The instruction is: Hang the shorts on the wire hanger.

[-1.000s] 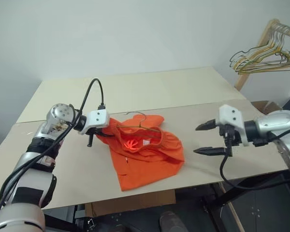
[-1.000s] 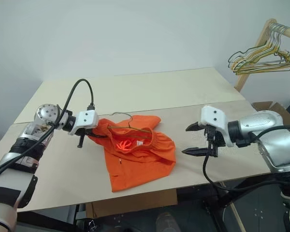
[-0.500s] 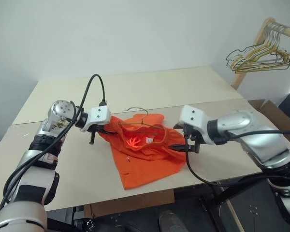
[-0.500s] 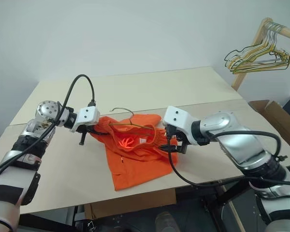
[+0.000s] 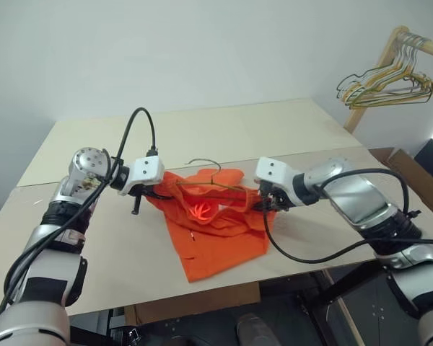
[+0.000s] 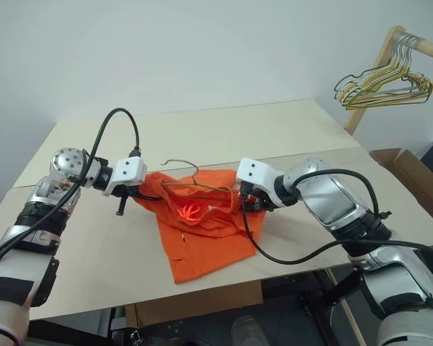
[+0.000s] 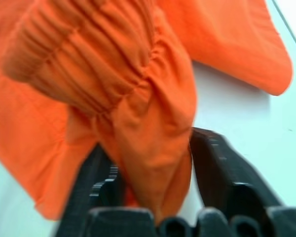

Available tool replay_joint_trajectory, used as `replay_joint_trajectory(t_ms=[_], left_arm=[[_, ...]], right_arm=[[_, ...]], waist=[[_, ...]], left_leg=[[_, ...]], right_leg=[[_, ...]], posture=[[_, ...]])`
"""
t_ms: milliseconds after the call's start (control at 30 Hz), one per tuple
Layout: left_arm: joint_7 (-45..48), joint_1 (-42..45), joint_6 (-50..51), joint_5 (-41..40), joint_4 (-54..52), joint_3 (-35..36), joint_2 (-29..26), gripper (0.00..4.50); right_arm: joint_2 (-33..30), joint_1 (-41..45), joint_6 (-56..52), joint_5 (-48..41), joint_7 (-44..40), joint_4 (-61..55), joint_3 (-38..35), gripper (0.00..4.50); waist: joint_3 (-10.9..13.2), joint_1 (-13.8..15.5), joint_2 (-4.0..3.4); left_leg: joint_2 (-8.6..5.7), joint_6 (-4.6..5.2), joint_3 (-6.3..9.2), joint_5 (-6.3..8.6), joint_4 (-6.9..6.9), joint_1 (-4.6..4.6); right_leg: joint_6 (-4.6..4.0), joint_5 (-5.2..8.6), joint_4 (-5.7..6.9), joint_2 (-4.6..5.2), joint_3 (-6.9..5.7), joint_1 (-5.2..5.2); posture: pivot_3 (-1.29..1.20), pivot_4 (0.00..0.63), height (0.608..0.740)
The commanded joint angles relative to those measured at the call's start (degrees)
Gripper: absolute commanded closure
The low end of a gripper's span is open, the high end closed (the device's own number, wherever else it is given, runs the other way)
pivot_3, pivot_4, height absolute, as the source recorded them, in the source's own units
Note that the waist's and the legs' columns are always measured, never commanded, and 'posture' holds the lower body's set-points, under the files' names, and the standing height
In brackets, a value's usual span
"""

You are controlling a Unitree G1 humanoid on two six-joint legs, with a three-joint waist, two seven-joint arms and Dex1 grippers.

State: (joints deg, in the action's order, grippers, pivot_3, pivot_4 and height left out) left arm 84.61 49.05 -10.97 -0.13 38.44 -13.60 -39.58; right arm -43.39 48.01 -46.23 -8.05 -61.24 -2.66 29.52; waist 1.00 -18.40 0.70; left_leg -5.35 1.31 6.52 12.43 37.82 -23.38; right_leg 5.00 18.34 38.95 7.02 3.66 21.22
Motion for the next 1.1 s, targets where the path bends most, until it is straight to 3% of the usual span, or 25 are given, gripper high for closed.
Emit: replay_joint_trajectory(t_ms=[33, 100, 300, 467, 700, 767, 933, 1100], left_arm=[[0.9, 0.3, 0.3, -1.7, -2.4, 1.7, -0.9, 4.5], [1.4, 0.2, -0.1, -2.2, -2.8, 2.0, -0.9, 4.5], [3.9, -0.1, 1.5, -6.1, -4.9, 4.1, -0.3, 4.5], [4.6, 1.5, 10.8, -12.7, -7.4, 8.3, 0.0, 3.1], [-6.1, 2.7, 18.4, -17.8, -9.2, 16.2, 1.8, 0.74], [-12.8, 1.4, 20.4, -19.6, -13.1, 19.3, 4.0, 0.15], [-27.1, -2.5, 31.5, -26.3, -27.9, 23.8, 10.6, 0.03], [-34.8, -5.8, 37.7, -32.1, -40.3, 24.3, 16.0, 0.03]], right_arm=[[-0.2, 2.4, 1.5, -0.4, -3.0, 0.8, -2.3, 3.94], [-0.4, 2.5, 1.4, -1.2, -5.3, 1.7, -2.7, 4.45], [-1.5, 0.8, -0.4, -4.0, -9.2, 0.9, -5.4, 4.45], [-6.3, -6.3, -6.2, -10.5, -11.2, -5.2, -12.3, 4.5], [-10.6, -21.7, -16.5, -18.3, -4.5, -15.1, -26.2, 4.5], [-10.6, -27.6, -20.6, -20.1, -1.3, -18.0, -33.1, 4.5], [-8.9, -38.4, -32.6, -23.6, 5.9, -24.7, -51.7, 4.5], [-5.5, -38.9, -45.2, -24.0, 12.7, -28.6, -64.8, 4.5]], waist=[[0.0, 0.0, 0.0], [0.0, 0.0, 0.0], [0.0, 0.0, 0.0], [0.0, 0.3, 0.0], [0.0, 0.2, 0.02], [0.0, 0.4, 0.03], [0.0, 1.0, 0.05], [-0.2, 0.3, 0.05]], left_leg=[[0.0, 0.0, 0.0, 0.0, 0.0, 0.0], [0.0, 0.0, 0.0, 0.0, 0.0, -0.01], [0.0, 0.0, 0.0, 0.0, 0.0, -0.01], [-0.01, 0.01, 0.07, 0.01, 0.01, -0.08], [-0.01, 0.01, 0.14, 0.01, 0.03, 0.03], [0.0, 0.01, 0.13, 0.01, 0.02, 0.02], [-0.05, 0.04, 0.13, 0.02, 0.08, -0.06], [-0.03, 0.04, 0.05, 0.02, 0.09, -0.02]], right_leg=[[0.0, 0.0, 0.0, 0.0, 0.0, 0.0], [0.0, 0.0, 0.0, -0.01, -0.01, 0.01], [0.0, 0.0, 0.0, 0.01, -0.01, 0.01], [0.0, 0.0, -0.02, 0.03, -0.06, 0.01], [0.01, 0.0, -0.03, 0.04, -0.12, -0.11], [0.0, 0.0, -0.04, 0.03, -0.11, -0.11], [0.02, 0.0, -0.09, 0.13, -0.07, -0.18], [0.02, 0.0, -0.1, 0.08, 0.02, -0.22]], posture=[[-0.27, 0.0, 0.74], [-0.27, 0.0, 0.74], [-0.27, 0.0, 0.74], [-0.27, 0.0, 0.74], [-0.28, 0.0, 0.74], [-0.3, 0.0, 0.74], [-0.35, 0.0, 0.74], [-0.41, 0.0, 0.74]])
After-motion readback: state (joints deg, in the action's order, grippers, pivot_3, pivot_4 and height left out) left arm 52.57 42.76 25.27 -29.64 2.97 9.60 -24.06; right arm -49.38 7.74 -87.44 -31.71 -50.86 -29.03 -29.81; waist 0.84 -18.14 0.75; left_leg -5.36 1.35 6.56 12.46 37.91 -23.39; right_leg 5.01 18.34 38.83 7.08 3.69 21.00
